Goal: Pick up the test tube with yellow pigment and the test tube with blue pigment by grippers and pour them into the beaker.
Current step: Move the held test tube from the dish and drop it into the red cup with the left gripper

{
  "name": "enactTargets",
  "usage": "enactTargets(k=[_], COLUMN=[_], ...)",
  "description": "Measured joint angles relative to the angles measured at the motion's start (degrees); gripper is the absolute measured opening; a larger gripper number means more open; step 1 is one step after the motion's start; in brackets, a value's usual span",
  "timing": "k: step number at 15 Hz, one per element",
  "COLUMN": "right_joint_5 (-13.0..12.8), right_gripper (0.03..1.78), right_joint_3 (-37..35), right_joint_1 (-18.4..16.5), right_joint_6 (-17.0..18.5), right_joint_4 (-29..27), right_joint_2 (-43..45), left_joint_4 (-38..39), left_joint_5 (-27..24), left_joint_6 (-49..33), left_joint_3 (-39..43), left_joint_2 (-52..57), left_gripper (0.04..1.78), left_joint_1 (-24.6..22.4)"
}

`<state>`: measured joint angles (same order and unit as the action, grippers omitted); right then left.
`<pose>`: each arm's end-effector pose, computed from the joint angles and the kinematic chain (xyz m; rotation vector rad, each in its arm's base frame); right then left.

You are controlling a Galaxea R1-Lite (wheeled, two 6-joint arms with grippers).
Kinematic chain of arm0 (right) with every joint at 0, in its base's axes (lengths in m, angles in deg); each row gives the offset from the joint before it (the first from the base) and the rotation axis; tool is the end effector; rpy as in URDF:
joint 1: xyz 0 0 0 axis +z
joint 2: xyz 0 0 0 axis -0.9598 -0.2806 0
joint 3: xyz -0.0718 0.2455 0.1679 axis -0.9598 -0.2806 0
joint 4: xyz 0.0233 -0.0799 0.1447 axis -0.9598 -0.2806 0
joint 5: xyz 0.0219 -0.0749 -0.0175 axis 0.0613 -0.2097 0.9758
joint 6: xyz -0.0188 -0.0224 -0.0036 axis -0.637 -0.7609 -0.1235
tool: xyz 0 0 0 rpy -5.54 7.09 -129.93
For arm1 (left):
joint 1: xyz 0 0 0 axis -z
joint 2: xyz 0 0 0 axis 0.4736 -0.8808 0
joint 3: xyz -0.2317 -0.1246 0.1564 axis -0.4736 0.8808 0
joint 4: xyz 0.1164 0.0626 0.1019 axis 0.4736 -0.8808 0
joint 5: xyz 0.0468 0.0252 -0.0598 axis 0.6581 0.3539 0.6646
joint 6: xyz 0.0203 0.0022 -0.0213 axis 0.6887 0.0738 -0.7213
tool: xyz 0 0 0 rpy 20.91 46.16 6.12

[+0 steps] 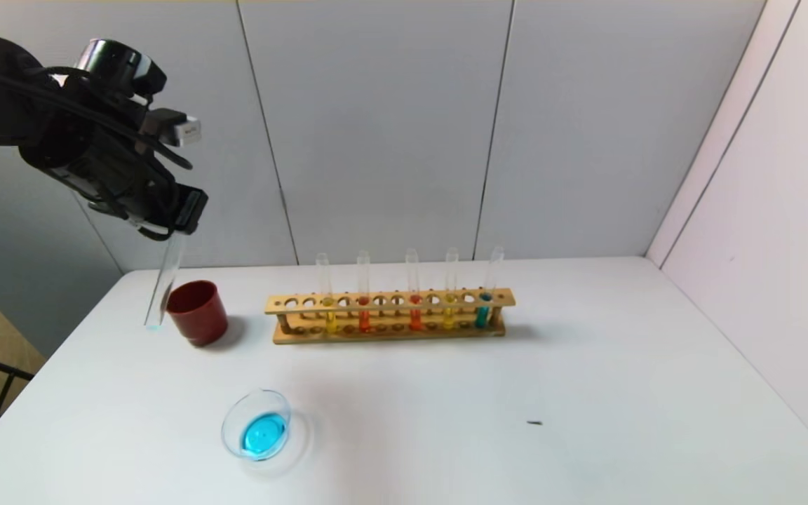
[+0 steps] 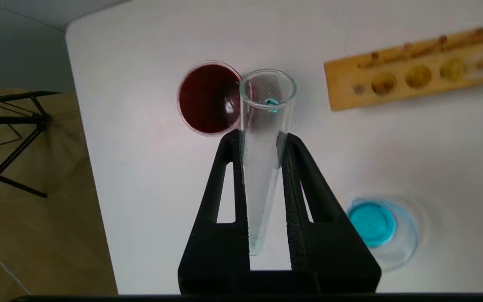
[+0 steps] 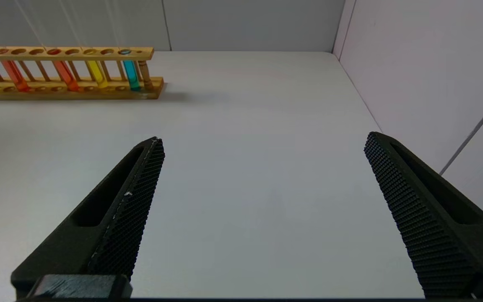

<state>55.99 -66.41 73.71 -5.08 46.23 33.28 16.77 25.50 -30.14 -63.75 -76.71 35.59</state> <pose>-0.0478 0.0001 0.0766 -0.0028 -0.0085 0.0073 0.3191 -0.0356 0.2851 0.2378 0.7713 0.0025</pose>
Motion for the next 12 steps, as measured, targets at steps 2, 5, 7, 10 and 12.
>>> enactTargets(k=[2,5,7,10,12], right_joint_5=[0.0,0.0,0.0,0.0,0.0], right_gripper=[1.74,1.74,1.74,1.74,1.74], right_joint_3=[0.0,0.0,0.0,0.0,0.0], right_joint_1=[0.0,0.0,0.0,0.0,0.0], right_joint_6=[0.02,0.0,0.0,0.0,0.0], right_joint_4=[0.0,0.0,0.0,0.0,0.0], right_joint_2=[0.0,0.0,0.0,0.0,0.0], left_joint_4=[6.25,14.47,19.83,27.37,32.38], left_joint_5=[-0.5,-4.94,-5.68,-5.73,-5.68], left_joint_6=[-0.11,-0.46,-2.21,-3.89,-4.07], left_joint_3=[-0.32,-0.63,-0.65,0.52,2.39], left_joint_2=[-1.9,-5.49,-8.23,-11.81,-13.08], left_gripper=[0.3,0.3,0.3,0.3,0.3], left_joint_1=[-2.97,-7.46,-9.14,-10.57,-10.72])
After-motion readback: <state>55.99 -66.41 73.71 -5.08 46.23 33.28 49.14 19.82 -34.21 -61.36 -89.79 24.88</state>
